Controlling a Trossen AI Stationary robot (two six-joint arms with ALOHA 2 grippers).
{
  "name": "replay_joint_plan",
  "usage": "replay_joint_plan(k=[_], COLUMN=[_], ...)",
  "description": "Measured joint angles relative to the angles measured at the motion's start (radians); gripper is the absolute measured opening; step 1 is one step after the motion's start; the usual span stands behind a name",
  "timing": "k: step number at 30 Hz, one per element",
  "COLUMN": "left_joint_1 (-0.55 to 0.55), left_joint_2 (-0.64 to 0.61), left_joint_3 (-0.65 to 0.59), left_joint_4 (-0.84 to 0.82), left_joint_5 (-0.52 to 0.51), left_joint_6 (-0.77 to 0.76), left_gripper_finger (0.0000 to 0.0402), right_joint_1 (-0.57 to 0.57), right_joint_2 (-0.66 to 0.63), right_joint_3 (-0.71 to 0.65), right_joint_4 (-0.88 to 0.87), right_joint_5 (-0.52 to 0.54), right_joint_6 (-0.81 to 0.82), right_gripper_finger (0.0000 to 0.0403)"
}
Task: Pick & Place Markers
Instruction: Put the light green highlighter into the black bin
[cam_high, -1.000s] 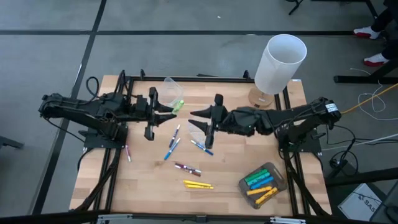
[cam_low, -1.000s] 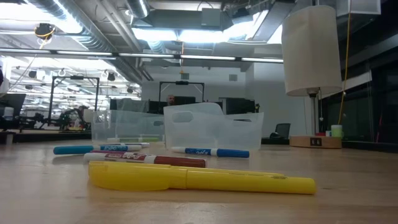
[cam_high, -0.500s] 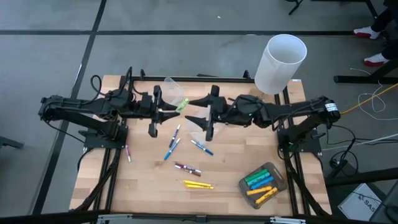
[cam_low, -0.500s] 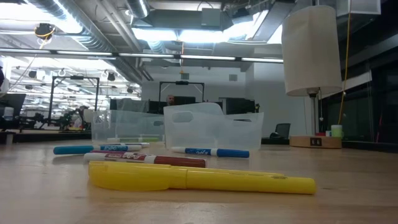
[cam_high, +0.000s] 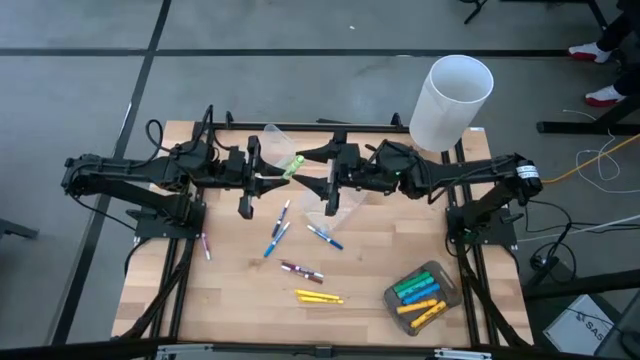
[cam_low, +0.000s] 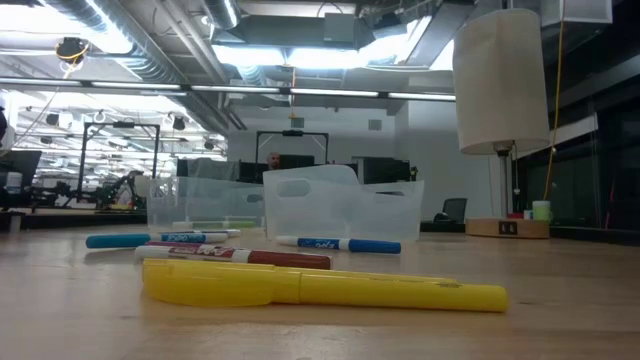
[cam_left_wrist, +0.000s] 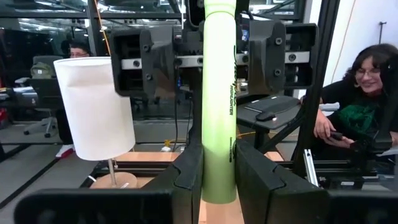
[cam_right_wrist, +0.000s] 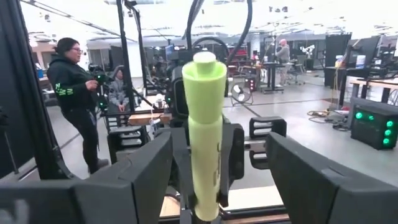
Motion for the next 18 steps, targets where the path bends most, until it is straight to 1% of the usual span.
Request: replay_joint_plan(k=[18], left_joint_1=[0.000], left_joint_2=[0.000], left_joint_3=[0.000], left_joint_4=[0.001], left_joint_5=[-0.003], left_joint_6=[0.000], left_gripper_finger=[0.0064], right_joint_1=[-0.026], right_joint_2=[0.053], right_joint_3=[0.000], right_joint_4=[0.105], right_joint_5=[-0.058], right_joint_6=[0.012], right_gripper_finger=[0.0255])
